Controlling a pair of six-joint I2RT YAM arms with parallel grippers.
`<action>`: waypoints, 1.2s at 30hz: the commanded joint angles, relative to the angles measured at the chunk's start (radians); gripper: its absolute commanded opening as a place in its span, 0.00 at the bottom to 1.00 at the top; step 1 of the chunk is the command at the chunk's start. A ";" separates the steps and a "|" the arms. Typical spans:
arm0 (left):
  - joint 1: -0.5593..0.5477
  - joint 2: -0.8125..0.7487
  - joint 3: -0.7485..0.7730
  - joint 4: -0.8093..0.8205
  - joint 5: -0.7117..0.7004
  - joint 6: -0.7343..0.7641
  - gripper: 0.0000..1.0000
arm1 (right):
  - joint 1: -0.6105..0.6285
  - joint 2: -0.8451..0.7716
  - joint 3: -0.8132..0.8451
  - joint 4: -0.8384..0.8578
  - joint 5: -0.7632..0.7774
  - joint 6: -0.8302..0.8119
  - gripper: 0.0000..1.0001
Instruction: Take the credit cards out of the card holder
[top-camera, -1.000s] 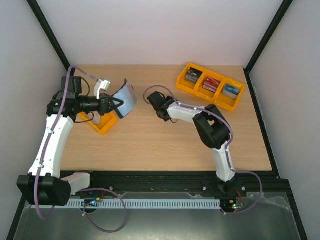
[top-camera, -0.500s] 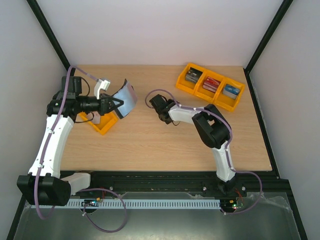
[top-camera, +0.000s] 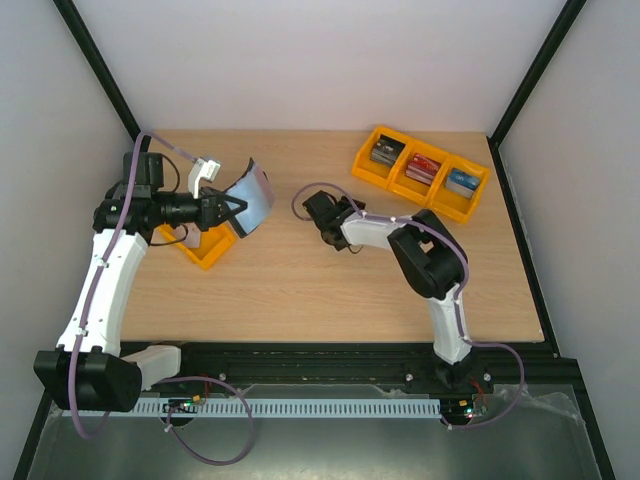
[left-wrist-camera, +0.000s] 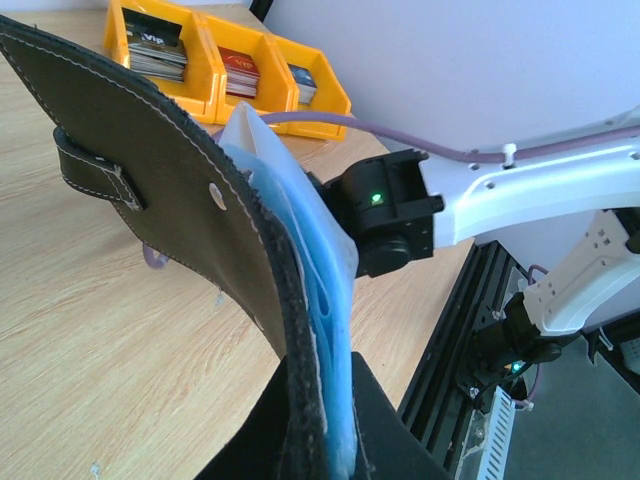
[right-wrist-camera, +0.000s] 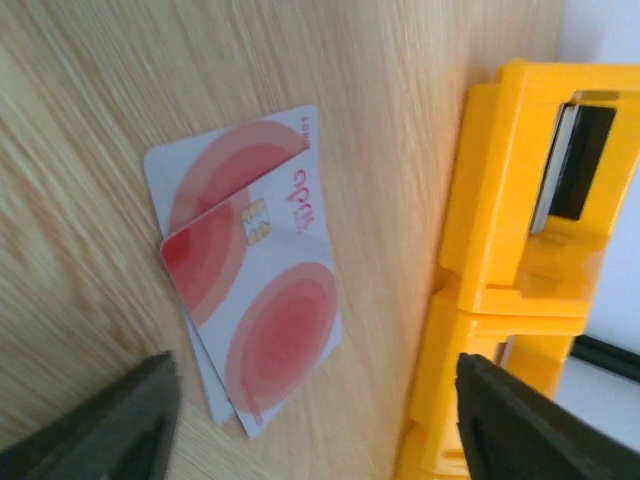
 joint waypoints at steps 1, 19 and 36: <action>0.009 -0.005 -0.004 0.016 0.029 0.005 0.02 | -0.002 -0.104 -0.018 -0.027 -0.073 0.049 0.92; -0.270 0.062 0.350 -0.504 -0.176 0.611 0.02 | -0.005 -0.936 -0.294 0.356 -1.562 0.391 0.99; -0.287 0.054 0.442 -0.553 -0.102 0.647 0.02 | -0.035 -0.969 -0.241 0.222 -1.630 0.277 0.97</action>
